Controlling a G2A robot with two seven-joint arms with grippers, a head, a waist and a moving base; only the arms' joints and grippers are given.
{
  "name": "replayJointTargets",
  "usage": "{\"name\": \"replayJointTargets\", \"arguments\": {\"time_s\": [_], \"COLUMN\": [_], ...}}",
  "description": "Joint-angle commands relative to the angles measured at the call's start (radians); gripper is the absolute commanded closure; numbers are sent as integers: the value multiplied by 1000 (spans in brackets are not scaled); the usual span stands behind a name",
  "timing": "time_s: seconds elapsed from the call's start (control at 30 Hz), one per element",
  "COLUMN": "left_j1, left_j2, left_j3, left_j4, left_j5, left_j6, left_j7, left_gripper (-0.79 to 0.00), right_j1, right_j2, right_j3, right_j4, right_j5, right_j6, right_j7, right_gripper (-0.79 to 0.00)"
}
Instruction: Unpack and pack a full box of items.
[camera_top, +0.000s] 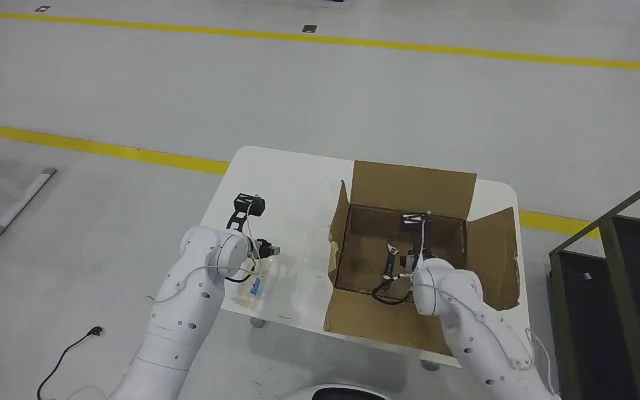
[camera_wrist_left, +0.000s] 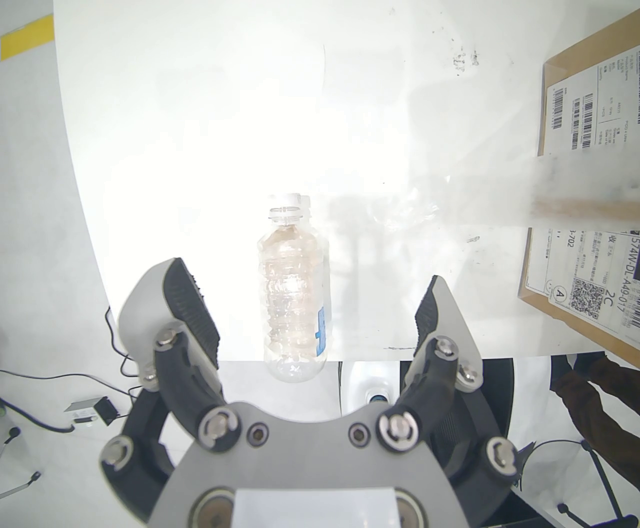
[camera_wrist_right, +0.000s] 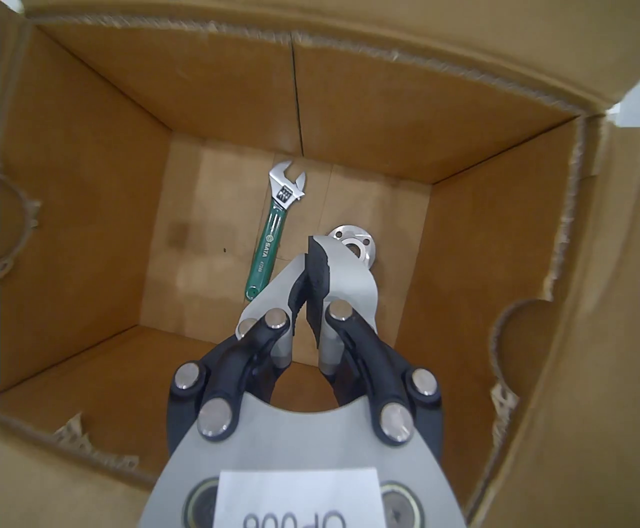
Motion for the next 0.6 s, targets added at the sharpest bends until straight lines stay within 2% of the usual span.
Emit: {"name": "replayJointTargets", "arguments": {"time_s": [0.0, 0.1, 0.4, 0.47, 0.57], "left_j1": [0, 0, 0, 0, 0], "left_j2": [0, 0, 0, 0, 0], "left_j3": [0, 0, 0, 0, 0], "left_j4": [0, 0, 0, 0, 0], "left_j5": [0, 0, 0, 0, 0], "left_j6": [0, 0, 0, 0, 0], "left_j7": [0, 0, 0, 0, 0], "left_gripper": [-785, -785, -785, -785, -785], "right_j1": [43, 90, 90, 90, 77], "right_j2": [-15, -32, -32, -32, -32], "right_j3": [-43, -82, -82, -82, -61], "right_j4": [80, 152, 152, 152, 163], "right_j5": [7, 8, 8, 8, 24], "right_j6": [18, 33, 33, 33, 11], "right_j7": [0, -19, -19, -19, -60], "right_gripper": [0, 0, 0, -49, -163]}}
